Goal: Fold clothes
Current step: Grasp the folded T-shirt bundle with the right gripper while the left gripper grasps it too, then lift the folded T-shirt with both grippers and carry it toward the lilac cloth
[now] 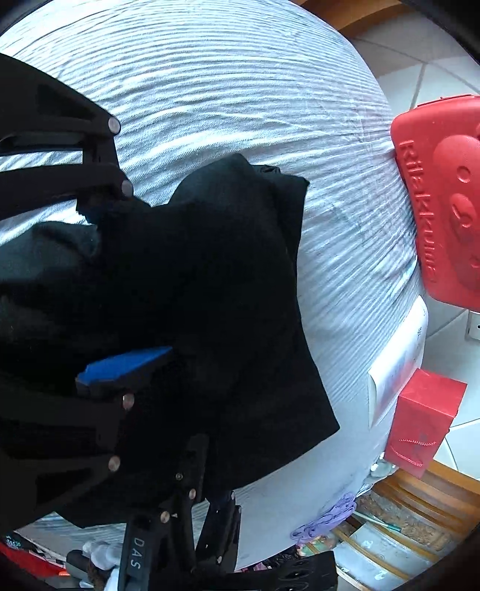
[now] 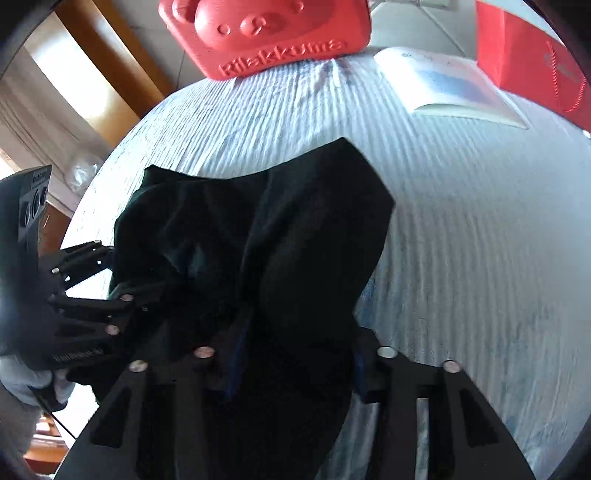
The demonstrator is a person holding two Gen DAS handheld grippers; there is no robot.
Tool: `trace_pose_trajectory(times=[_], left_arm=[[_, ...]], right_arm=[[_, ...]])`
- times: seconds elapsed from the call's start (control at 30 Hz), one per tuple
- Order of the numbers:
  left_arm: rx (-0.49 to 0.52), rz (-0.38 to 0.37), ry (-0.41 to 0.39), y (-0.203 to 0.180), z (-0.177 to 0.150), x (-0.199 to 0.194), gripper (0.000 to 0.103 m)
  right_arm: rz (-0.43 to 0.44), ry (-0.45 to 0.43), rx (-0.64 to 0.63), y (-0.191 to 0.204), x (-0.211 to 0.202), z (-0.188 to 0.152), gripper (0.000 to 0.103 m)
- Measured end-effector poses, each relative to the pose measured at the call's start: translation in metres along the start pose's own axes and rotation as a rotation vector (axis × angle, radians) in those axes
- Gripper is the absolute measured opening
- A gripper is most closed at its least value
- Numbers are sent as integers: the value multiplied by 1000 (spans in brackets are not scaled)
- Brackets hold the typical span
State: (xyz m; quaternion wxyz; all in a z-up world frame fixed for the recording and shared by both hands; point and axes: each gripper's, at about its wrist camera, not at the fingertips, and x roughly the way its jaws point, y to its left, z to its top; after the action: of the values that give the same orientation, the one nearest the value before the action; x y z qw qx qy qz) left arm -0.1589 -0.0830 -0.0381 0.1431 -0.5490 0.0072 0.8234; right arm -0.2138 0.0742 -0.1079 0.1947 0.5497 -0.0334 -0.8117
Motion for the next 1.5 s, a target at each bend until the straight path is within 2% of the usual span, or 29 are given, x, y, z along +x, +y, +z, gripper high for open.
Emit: trace_pose_trajectory(times=[0.03,0.2,0.33,0.37,0.4,0.5,0.57,0.67,0.83,0.97,1.07,1.2,1.33,1.5], left_arm=[[-6,-2,0,-1,0,-1,48],[-21,-6,-14,-3,-2,-6,32],[-18,-3,-52,-5,-6,-13,26],[-22,-7,-62,-5,-7,-16,19],[-25,-13,-76,-5,-9,-20,15],[-5,-8,-119,-12,-15,-34,14],[23,8,-134,-18,-20,-41,13],[10,-5,-157,-19,-23,-57,13],[33,-12,-216,-35,-21,-95,13],[58,-31,-277,-56,-17,-122,13],[85,-47,-326,-85,-15,-141,13],[110,-55,-357,-146,3,-142,13],[124,-47,-372,-209,11,-148,13],[86,-49,-391,-298,22,-143,13]], right_arm=[[-2,4,1,0,0,1,41],[-6,-21,2,5,-2,-3,28],[-30,-49,-16,12,-5,-6,22],[-32,-62,-23,14,-8,-7,17],[-32,-82,-40,17,-12,-9,16],[-16,-149,-83,28,-29,-18,15],[-17,-159,-84,30,-35,-21,14],[-18,-185,-64,28,-48,-23,14],[-23,-254,-70,33,-89,-30,13],[-63,-319,-84,33,-128,-36,13],[-95,-369,-96,27,-159,-39,13],[-131,-409,-98,7,-201,-45,13],[-154,-420,-103,-31,-242,-57,13],[-170,-420,-147,-90,-296,-74,13]])
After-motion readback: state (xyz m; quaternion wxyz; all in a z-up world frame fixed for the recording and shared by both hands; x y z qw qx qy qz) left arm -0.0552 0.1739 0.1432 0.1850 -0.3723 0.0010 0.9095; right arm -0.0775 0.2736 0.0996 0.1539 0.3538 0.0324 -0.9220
